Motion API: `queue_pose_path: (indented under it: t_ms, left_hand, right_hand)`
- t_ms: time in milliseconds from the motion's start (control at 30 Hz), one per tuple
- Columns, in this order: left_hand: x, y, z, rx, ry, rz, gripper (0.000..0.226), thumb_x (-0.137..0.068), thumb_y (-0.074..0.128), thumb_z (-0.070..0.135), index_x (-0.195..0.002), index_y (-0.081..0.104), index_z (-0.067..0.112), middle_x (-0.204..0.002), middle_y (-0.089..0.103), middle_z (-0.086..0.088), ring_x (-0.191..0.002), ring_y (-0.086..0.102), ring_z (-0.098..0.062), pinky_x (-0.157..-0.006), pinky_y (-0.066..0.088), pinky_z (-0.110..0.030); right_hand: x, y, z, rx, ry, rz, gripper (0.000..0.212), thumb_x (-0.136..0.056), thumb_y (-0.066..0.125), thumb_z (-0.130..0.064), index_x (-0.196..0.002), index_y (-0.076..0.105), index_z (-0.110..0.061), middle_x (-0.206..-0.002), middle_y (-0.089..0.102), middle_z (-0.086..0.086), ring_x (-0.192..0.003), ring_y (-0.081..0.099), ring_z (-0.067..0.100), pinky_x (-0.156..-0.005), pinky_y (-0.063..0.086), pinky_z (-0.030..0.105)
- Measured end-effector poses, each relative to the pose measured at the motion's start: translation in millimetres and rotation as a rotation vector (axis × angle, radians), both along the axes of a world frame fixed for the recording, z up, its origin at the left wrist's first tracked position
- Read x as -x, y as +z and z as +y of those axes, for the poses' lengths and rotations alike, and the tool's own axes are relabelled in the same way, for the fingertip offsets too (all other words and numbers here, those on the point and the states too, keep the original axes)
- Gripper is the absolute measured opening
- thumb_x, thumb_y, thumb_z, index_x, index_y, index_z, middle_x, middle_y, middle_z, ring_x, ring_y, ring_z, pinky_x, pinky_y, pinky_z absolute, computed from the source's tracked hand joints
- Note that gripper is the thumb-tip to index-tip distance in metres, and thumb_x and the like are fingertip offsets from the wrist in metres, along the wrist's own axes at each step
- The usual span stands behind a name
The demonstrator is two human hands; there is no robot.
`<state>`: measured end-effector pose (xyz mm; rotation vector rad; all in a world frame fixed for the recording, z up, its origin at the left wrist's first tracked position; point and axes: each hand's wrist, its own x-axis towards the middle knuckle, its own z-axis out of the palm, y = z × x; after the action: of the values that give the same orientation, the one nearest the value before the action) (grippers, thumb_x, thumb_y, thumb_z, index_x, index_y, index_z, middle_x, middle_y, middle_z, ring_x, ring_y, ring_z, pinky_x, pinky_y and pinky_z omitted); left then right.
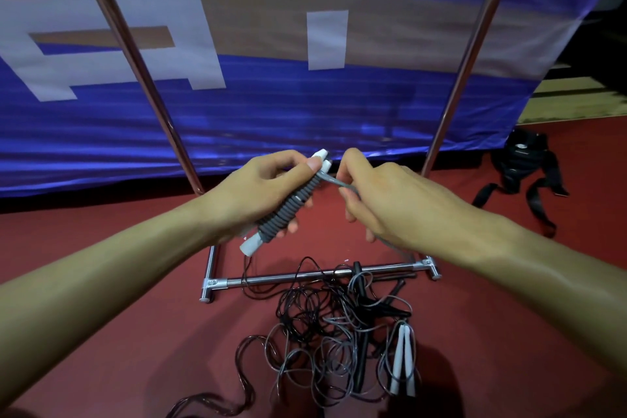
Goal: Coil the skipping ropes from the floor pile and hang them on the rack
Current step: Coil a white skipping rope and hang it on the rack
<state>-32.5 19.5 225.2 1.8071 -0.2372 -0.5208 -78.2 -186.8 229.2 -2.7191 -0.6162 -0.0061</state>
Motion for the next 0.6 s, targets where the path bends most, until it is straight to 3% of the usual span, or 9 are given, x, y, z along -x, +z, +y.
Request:
queue_pose_path:
  t_ms: [67, 133, 233, 300, 400, 500, 567, 600]
  left_hand:
    - [-1.3, -2.3, -1.3, -0.03, 0.035, -0.015, 0.038, -0.097, 0.06, 0.05, -0.101, 0.061, 0.012, -0.077, 0.067, -0.007, -0.048, 0.059, -0.023, -0.042, 0.048, -0.025]
    - [-0.8, -2.2, -2.0, -0.038, 0.048, 0.03, 0.041, -0.097, 0.06, 0.052, -0.102, 0.062, 0.012, -0.076, 0.067, -0.006, -0.049, 0.059, -0.022, -0.043, 0.049, -0.025]
    - [-0.6, -1.3, -1.2, 0.0, 0.05, 0.046, 0.043, -0.098, 0.058, 0.052, -0.105, 0.06, 0.009, -0.076, 0.065, -0.004, -0.048, 0.057, -0.021, -0.043, 0.048, -0.025]
    - [-1.3, -1.0, 0.4, 0.023, 0.051, 0.001, 0.041, -0.099, 0.058, 0.05, -0.105, 0.061, 0.01, -0.075, 0.065, -0.004, -0.048, 0.056, -0.023, -0.044, 0.048, -0.026]
    - [0.5, -1.9, 1.3, 0.033, 0.022, -0.043, 0.035, -0.1, 0.058, 0.046, -0.103, 0.062, 0.011, -0.073, 0.064, -0.004, -0.048, 0.056, -0.024, -0.044, 0.048, -0.026]
    - [3.7, -1.8, -0.2, 0.036, -0.014, -0.04, 0.036, -0.1, 0.058, 0.045, -0.105, 0.061, 0.01, -0.075, 0.064, -0.006, -0.048, 0.056, -0.024, -0.044, 0.048, -0.025]
    - [5.0, -0.6, -1.4, 0.043, -0.04, -0.033, 0.036, -0.1, 0.058, 0.045, -0.105, 0.06, 0.009, -0.075, 0.064, -0.007, -0.048, 0.056, -0.025, -0.043, 0.048, -0.025]
    - [5.8, 0.2, -1.8, 0.044, -0.06, -0.025, 0.036, -0.099, 0.057, 0.045, -0.104, 0.061, 0.01, -0.075, 0.064, -0.007, -0.048, 0.057, -0.025, -0.043, 0.048, -0.025]
  right_hand:
    - [-1.7, 2.9, 0.3, 0.205, 0.008, -0.177, 0.018, -0.107, 0.041, -0.028, -0.1, 0.025, -0.022, -0.065, 0.051, -0.002, -0.059, 0.055, 0.033, -0.06, 0.049, 0.045]
    - [-5.0, 2.3, -0.6, 0.305, 0.042, -0.302, 0.027, -0.106, 0.046, -0.024, -0.097, 0.02, -0.025, -0.07, 0.048, -0.002, -0.063, 0.051, 0.037, -0.058, 0.045, 0.046]
    - [-7.0, -3.4, -1.7, 0.104, 0.057, -0.289, 0.016, -0.106, 0.047, -0.033, -0.099, 0.037, -0.022, -0.074, 0.054, -0.004, -0.068, 0.057, 0.031, -0.061, 0.047, 0.044]
    - [-7.2, -5.1, -0.3, -0.145, -0.011, -0.179, 0.023, -0.106, 0.045, -0.041, -0.093, 0.051, -0.024, -0.067, 0.058, -0.006, -0.064, 0.057, 0.015, -0.06, 0.044, 0.033]
    - [-6.9, -2.8, -1.3, -0.365, -0.083, 0.183, 0.039, -0.11, 0.038, -0.039, -0.081, 0.062, -0.027, -0.065, 0.066, -0.01, -0.062, 0.067, 0.007, -0.062, 0.047, 0.019]
    - [-9.4, -7.3, -8.1, -0.576, 0.018, 0.514, 0.031, -0.109, 0.043, -0.029, -0.092, 0.063, -0.013, -0.08, 0.074, 0.0, -0.083, 0.077, 0.02, -0.091, 0.058, 0.037]
    - [-12.4, -9.1, -13.4, -0.616, 0.085, 0.563, 0.023, -0.108, 0.047, -0.022, -0.093, 0.06, -0.01, -0.089, 0.077, 0.005, -0.09, 0.077, 0.023, -0.094, 0.058, 0.037]
    - [-14.1, -9.7, -16.3, -0.539, 0.114, 0.501, 0.02, -0.108, 0.05, -0.021, -0.092, 0.059, -0.011, -0.089, 0.078, 0.004, -0.087, 0.077, 0.018, -0.089, 0.057, 0.031]
